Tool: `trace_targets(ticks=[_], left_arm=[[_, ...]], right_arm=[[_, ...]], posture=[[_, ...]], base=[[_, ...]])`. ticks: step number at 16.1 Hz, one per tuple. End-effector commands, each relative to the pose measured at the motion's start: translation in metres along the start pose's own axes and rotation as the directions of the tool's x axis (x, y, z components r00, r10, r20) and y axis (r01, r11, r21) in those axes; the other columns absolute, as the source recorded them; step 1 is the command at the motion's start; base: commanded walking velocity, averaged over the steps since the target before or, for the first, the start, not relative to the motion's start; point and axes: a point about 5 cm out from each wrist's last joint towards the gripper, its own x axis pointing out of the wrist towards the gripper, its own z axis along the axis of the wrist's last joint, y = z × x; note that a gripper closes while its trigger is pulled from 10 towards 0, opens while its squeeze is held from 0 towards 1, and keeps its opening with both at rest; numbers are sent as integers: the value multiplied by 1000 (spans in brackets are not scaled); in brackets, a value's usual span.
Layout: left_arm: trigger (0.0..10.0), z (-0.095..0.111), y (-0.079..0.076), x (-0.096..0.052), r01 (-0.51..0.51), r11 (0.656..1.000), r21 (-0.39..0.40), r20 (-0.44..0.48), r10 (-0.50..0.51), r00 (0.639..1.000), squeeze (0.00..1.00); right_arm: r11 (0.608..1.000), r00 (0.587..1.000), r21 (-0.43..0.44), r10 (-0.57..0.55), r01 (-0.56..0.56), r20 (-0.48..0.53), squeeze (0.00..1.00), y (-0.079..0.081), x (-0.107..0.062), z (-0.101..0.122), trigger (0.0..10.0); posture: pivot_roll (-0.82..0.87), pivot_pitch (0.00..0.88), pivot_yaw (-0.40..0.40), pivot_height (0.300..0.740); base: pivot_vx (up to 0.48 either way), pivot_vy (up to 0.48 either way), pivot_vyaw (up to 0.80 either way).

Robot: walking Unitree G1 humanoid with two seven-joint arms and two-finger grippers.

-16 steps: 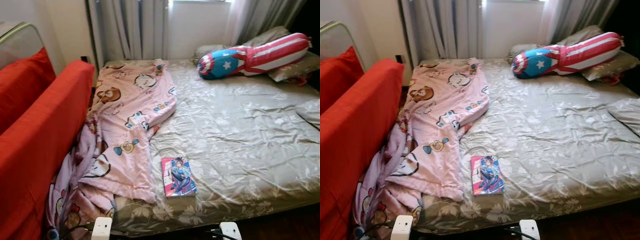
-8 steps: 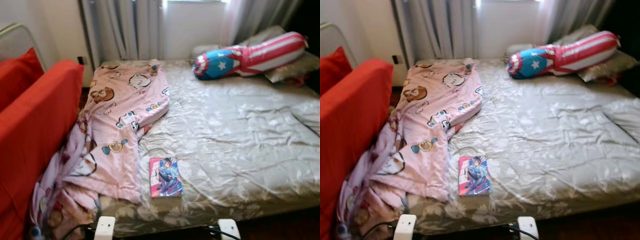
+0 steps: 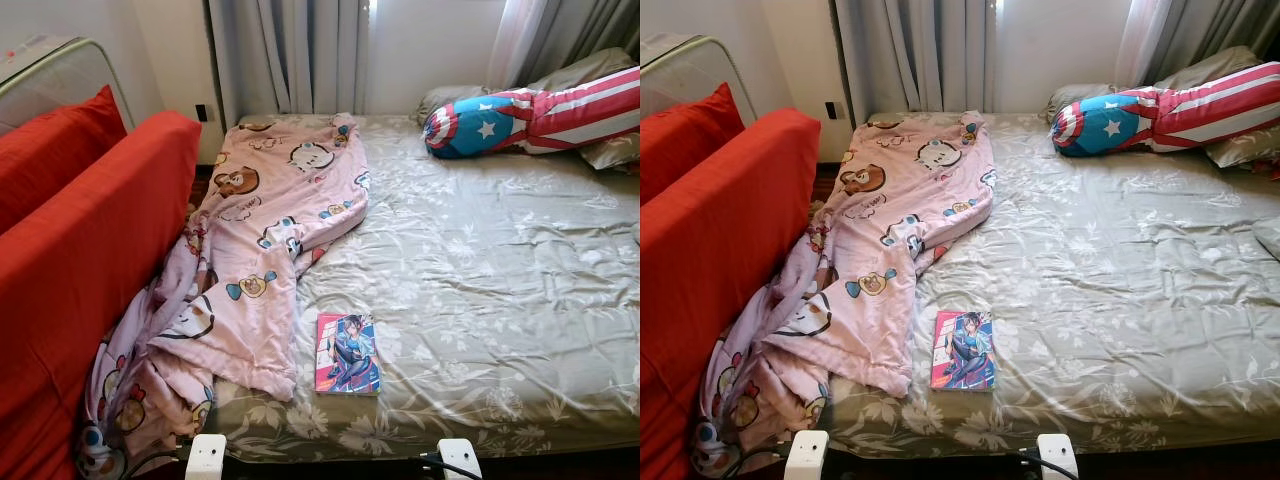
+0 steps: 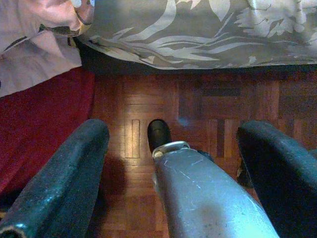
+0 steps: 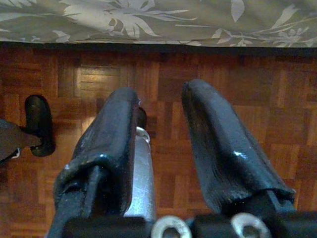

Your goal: Clean up the room

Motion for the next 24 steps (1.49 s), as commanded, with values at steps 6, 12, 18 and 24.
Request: trace_targets(ticks=[6, 12, 18, 24], left_arm=[[10000, -3, -1, 0, 8, 1000, -12, -10, -9, 1000, 0], [10000, -3, -1, 0, 7, 1000, -11, -13, -7, 1000, 0], [10000, -3, -1, 0, 5, 1000, -11, -14, -5, 1000, 0], [10000, 1, -1, -1, 4, 999, -34, 45, -3, 999, 0]], right_arm=[[999, 1000, -41, 13, -13, -13, 0, 3, -1, -5, 10000], [999, 1000, -35, 7, -8, -16, 0, 3, -1, -6, 10000], [998, 1000, -64, 9, -10, -10, 0, 5, 0, -5, 10000], [998, 996, -57, 24, -19, 83, 0, 5, 2, 17, 10000]], posture=[[-45, 0, -51, 740], [-45, 0, -50, 740], [-46, 0, -50, 740], [-47, 0, -50, 740]], base=[[0, 0, 275], [172, 0, 0], [309, 0, 72], [51, 0, 81]])
